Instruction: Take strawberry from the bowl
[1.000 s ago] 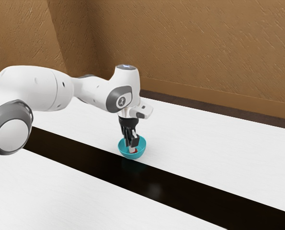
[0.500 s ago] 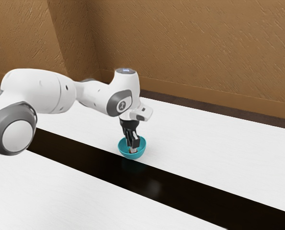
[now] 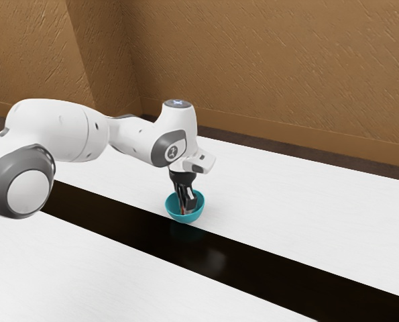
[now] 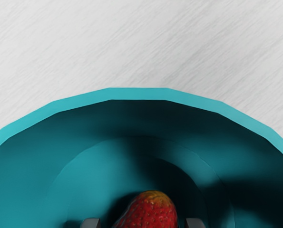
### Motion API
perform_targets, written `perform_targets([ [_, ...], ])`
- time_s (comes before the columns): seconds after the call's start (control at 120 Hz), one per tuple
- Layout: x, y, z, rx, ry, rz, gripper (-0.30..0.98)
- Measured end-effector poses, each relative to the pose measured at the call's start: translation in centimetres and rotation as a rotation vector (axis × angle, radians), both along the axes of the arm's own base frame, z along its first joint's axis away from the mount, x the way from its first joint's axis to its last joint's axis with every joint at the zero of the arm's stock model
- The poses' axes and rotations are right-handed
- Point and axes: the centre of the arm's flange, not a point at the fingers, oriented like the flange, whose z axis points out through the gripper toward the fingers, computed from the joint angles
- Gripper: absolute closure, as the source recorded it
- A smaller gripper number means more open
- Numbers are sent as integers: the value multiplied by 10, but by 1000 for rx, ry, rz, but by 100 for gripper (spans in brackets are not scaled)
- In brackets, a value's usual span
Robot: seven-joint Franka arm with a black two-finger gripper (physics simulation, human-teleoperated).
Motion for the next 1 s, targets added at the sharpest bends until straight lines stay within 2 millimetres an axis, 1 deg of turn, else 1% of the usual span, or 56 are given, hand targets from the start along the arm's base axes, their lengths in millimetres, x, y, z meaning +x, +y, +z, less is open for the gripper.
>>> perform_targets([
  [0.125, 0, 0, -5, 2, 4, -3, 55],
  [0.3, 0, 0, -5, 6, 2, -6, 58],
  [0.5, 1, -1, 3, 10, -12, -11, 61],
  [0.55, 2, -1, 12, 10, -25, -12, 61],
  [0.592, 2, -2, 23, 10, -40, -13, 62],
  [0.708, 1, -4, 69, 7, -94, -17, 62],
  [0.75, 0, -16, 79, 4, -106, -33, 62],
  [0.808, -2, -41, 89, 0, -119, -68, 62],
  [0.867, -4, -77, 97, -11, -133, -116, 63],
  [0.933, -9, -121, 98, -23, -140, -173, 63],
  [1.0, -15, -164, 93, -36, -145, -229, 63],
])
